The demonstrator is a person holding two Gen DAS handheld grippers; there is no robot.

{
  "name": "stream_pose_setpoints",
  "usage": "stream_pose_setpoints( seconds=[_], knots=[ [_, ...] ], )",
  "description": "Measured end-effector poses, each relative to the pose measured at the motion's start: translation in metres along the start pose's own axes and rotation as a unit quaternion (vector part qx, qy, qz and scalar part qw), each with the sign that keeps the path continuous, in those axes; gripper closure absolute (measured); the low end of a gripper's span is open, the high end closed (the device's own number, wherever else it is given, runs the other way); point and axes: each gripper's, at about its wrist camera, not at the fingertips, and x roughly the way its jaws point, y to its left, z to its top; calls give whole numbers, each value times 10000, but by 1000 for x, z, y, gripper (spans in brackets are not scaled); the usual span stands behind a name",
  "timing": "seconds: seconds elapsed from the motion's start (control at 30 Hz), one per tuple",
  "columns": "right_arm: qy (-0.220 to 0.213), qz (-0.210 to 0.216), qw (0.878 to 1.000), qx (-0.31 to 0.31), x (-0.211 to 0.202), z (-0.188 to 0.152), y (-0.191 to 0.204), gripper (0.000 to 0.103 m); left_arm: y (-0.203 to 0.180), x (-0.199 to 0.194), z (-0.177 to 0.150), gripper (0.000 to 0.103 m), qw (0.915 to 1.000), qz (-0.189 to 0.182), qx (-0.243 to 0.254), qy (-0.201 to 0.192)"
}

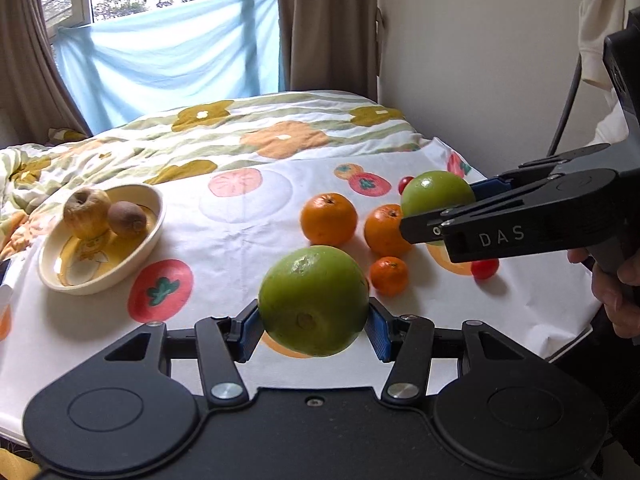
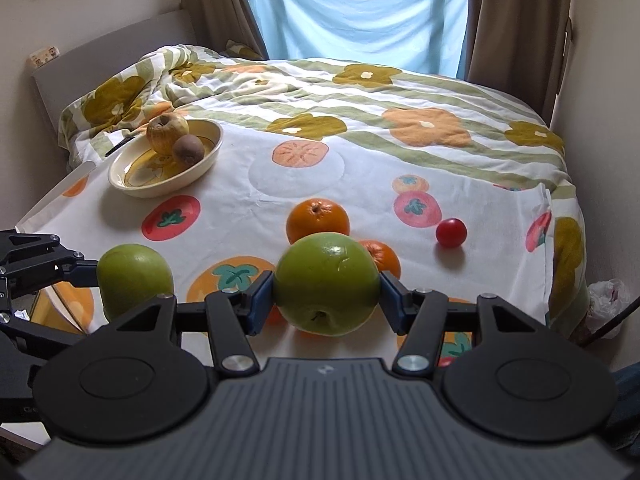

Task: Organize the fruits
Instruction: 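Carry both green apples over the cream bowl with both tools, then release the green apples into the bowl with both tools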

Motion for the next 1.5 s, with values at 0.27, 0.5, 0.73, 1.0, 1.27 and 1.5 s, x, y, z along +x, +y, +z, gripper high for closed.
stream_pose_setpoints(
  seconds=[0.27, 0.5, 0.73, 1.0, 1.27, 1.5],
  knots=[
    [-50, 221, 9997, -81, 12, 36, 59, 32, 69, -23, 10, 46, 9987, 386, -287, -146],
    [-132, 414, 9990, -126, 37, 72, 118, 32, 138, -29, 19, 46, 9972, 608, -390, -210],
    [-164, 448, 9989, -20, 72, 104, 166, 32, 202, -19, 34, 46, 9972, 654, -286, -235],
    [-82, 316, 9994, 147, 118, 130, 199, 32, 262, 16, 43, 46, 9982, 579, -56, -136],
    [87, 90, 9988, 467, 163, 135, 210, 32, 296, 73, 49, 46, 9987, 401, 241, 183],
    [250, -32, 9975, 662, 186, 133, 211, 32, 303, 113, 47, 46, 9972, 232, 440, 560]
  ],
)
